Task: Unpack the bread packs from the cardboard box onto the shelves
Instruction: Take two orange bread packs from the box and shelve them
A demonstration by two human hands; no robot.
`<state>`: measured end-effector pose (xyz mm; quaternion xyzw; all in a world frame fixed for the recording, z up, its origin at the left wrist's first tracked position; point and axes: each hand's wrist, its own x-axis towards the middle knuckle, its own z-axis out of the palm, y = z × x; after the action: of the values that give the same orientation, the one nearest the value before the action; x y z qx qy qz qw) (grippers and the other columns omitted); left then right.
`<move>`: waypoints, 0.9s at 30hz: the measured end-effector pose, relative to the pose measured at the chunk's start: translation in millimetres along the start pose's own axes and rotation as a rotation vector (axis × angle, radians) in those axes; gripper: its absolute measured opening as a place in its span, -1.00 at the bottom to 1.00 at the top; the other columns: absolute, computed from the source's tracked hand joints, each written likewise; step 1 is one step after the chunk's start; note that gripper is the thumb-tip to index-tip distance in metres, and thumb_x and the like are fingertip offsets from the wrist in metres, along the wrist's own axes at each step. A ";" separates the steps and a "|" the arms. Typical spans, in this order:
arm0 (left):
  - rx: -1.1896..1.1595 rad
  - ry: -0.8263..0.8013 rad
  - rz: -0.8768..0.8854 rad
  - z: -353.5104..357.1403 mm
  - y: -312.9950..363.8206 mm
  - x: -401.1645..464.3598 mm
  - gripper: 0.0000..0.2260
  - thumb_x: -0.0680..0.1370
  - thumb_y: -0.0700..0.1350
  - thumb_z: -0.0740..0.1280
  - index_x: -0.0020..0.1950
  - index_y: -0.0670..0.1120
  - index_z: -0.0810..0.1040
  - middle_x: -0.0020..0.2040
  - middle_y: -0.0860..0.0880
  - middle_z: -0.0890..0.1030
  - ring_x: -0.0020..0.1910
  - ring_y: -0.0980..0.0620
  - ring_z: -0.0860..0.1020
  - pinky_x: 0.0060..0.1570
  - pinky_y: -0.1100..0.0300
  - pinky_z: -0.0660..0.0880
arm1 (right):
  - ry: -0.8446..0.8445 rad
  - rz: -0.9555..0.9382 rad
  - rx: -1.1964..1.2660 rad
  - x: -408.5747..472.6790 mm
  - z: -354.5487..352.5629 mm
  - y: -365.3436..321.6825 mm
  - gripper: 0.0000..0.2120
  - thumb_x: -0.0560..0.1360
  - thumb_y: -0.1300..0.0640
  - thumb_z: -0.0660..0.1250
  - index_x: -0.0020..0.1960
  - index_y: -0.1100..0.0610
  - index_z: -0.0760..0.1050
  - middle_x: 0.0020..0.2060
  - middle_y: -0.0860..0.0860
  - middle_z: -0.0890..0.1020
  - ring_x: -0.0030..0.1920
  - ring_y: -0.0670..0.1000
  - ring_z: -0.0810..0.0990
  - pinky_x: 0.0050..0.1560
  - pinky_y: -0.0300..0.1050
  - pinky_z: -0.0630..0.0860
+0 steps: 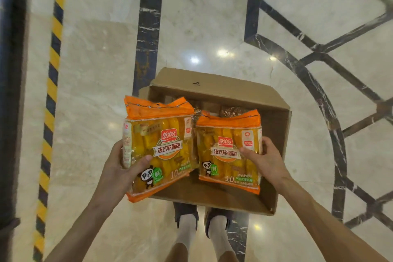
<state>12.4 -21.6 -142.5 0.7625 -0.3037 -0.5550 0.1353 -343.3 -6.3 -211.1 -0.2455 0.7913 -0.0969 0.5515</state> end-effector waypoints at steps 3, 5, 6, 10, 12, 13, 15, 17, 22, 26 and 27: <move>-0.063 0.022 0.006 -33.4 25.5 -31.8 -0.36 0.39 0.14 0.48 0.45 0.09 0.44 0.26 0.02 0.66 0.13 0.02 0.69 0.04 0.02 0.67 | -0.036 -0.017 0.021 -38.4 -31.7 -39.4 -0.30 0.43 -0.14 0.53 0.47 -0.05 0.33 0.20 -0.05 0.64 0.08 0.02 0.71 0.07 0.09 0.69; -0.113 0.028 0.011 -58.0 42.1 -57.3 -0.36 0.41 0.20 0.51 0.44 0.11 0.44 0.26 0.03 0.67 0.11 0.01 0.71 0.07 -0.02 0.67 | -0.068 -0.054 0.034 -68.7 -52.3 -69.1 -0.21 0.34 -0.28 0.54 0.48 -0.10 0.35 0.23 -0.07 0.66 0.07 0.01 0.73 0.04 0.07 0.70; -0.138 0.031 0.025 -70.7 51.4 -70.8 -0.36 0.40 0.27 0.54 0.42 0.14 0.46 0.25 0.05 0.68 0.10 0.01 0.72 0.07 -0.02 0.68 | -0.083 -0.088 0.032 -85.1 -61.3 -85.4 -0.14 0.27 -0.37 0.55 0.47 -0.14 0.37 0.24 -0.09 0.66 0.08 0.01 0.74 0.07 0.11 0.70; -0.224 0.043 0.089 -120.4 87.4 -131.4 -0.37 0.38 0.27 0.56 0.39 0.17 0.48 0.21 0.09 0.71 0.10 0.05 0.73 0.12 -0.08 0.67 | -0.127 -0.213 0.048 -159.4 -85.9 -146.6 -0.15 0.21 -0.44 0.54 0.42 -0.17 0.45 0.23 -0.11 0.68 0.13 0.02 0.73 0.17 0.20 0.65; -0.270 0.056 0.119 -146.0 105.5 -165.1 -0.35 0.40 0.22 0.57 0.44 0.14 0.46 0.23 0.08 0.71 0.13 0.03 0.73 0.15 -0.11 0.66 | -0.157 -0.263 0.052 -198.0 -93.1 -179.5 -0.29 0.34 -0.31 0.50 0.43 -0.15 0.44 0.26 -0.09 0.67 0.16 0.04 0.71 0.19 0.22 0.64; -0.295 0.062 0.129 -160.1 113.9 -181.3 -0.32 0.39 0.23 0.57 0.46 0.14 0.45 0.24 0.08 0.71 0.13 0.02 0.73 0.15 -0.10 0.66 | -0.168 -0.286 0.043 -215.4 -96.6 -195.8 -0.31 0.36 -0.28 0.50 0.44 -0.16 0.44 0.27 -0.08 0.67 0.16 0.04 0.72 0.19 0.23 0.64; -0.334 0.079 0.149 -189.2 130.3 -214.5 -0.36 0.43 0.19 0.55 0.46 0.17 0.44 0.23 0.08 0.71 0.13 -0.01 0.73 0.15 -0.13 0.66 | -0.174 -0.329 0.028 -247.2 -104.9 -228.0 -0.32 0.36 -0.27 0.52 0.43 -0.18 0.44 0.25 -0.07 0.68 0.13 0.04 0.74 0.18 0.25 0.64; -0.363 0.100 0.187 -220.7 143.6 -248.7 -0.46 0.49 0.07 0.50 0.45 0.18 0.44 0.23 0.07 0.71 0.14 -0.04 0.73 0.18 -0.18 0.63 | -0.201 -0.380 0.035 -280.0 -112.5 -261.3 -0.34 0.36 -0.24 0.54 0.42 -0.19 0.46 0.22 -0.08 0.70 0.09 0.04 0.75 0.18 0.26 0.64; -0.454 0.199 0.290 -289.8 169.2 -349.6 -0.54 0.53 -0.04 0.48 0.40 0.18 0.48 0.18 0.11 0.74 0.12 -0.05 0.73 0.02 0.01 0.69 | -0.283 -0.561 0.015 -374.6 -120.1 -348.2 -0.41 0.37 -0.22 0.54 0.36 -0.21 0.50 0.19 -0.08 0.72 0.06 0.02 0.76 0.13 0.18 0.66; -0.570 0.254 0.334 -333.1 174.9 -432.1 -0.41 0.47 0.07 0.59 0.45 0.14 0.47 0.32 -0.08 0.67 0.24 -0.23 0.68 0.29 -0.30 0.52 | -0.420 -0.677 -0.020 -442.0 -110.2 -406.8 -0.36 0.38 -0.28 0.54 0.39 -0.18 0.47 0.22 -0.07 0.71 0.10 0.07 0.75 0.17 0.26 0.64; -0.590 0.285 0.349 -340.5 174.9 -451.3 -0.38 0.43 0.09 0.61 0.45 0.13 0.48 0.31 -0.09 0.68 0.22 -0.23 0.68 0.27 -0.31 0.53 | -0.459 -0.715 -0.024 -458.1 -104.7 -419.7 -0.41 0.42 -0.26 0.52 0.39 -0.17 0.47 0.22 -0.07 0.71 0.09 0.06 0.75 0.14 0.24 0.66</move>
<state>183.8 74.5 415.7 0.6970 -0.2343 -0.4755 0.4830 -197.2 -152.8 384.0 -0.5261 0.5141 -0.2159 0.6421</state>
